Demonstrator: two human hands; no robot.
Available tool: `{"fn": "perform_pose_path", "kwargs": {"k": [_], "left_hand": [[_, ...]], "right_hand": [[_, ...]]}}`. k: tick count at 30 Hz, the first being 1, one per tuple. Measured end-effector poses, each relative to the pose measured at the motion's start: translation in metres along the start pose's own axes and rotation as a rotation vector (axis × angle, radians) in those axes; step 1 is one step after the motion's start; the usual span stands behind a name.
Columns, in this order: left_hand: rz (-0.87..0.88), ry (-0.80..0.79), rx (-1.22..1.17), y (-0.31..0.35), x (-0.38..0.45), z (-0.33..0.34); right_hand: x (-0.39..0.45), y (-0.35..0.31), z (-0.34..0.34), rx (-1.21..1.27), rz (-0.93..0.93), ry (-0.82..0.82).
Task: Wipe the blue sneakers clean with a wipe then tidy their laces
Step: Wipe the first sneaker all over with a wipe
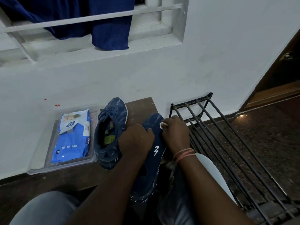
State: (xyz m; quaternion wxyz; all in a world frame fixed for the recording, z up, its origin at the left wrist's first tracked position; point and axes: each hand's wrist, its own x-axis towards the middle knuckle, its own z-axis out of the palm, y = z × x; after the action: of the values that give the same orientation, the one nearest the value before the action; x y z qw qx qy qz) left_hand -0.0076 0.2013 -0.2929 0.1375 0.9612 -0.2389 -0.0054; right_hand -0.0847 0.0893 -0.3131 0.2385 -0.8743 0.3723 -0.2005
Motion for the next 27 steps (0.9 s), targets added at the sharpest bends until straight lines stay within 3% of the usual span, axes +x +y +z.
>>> {"fn": "perform_pose_path", "kwargs": {"k": [4,8,10,13,17,19,22,23,27], "left_hand": [[0.009,-0.002,0.015,0.001,-0.001,-0.002],[0.001,-0.01,-0.002,0.001,0.0,-0.002],[0.009,-0.006,-0.001,0.0,0.0,-0.001],[0.008,-0.007,-0.01,0.0,0.0,-0.001],[-0.005,-0.014,-0.026,0.0,0.001,0.001],[-0.009,-0.015,-0.021,0.0,0.002,0.002],[-0.016,-0.012,-0.015,-0.001,0.001,0.0],[-0.015,-0.012,-0.016,0.0,0.001,-0.001],[-0.027,-0.016,-0.012,-0.001,0.002,0.001]], "right_hand": [[0.004,0.008,-0.011,0.078,0.005,-0.238],[-0.004,0.0,-0.004,-0.099,-0.021,0.035],[-0.003,-0.005,-0.001,-0.054,-0.069,-0.061],[0.001,0.002,-0.015,0.048,0.007,-0.278],[-0.01,0.0,-0.016,-0.134,-0.025,-0.042],[-0.014,-0.006,-0.013,-0.038,-0.106,-0.19],[-0.016,0.0,-0.023,0.176,-0.012,-0.495],[-0.018,0.005,-0.026,0.148,0.012,-0.478],[-0.028,0.003,-0.018,-0.187,-0.03,-0.055]]}}
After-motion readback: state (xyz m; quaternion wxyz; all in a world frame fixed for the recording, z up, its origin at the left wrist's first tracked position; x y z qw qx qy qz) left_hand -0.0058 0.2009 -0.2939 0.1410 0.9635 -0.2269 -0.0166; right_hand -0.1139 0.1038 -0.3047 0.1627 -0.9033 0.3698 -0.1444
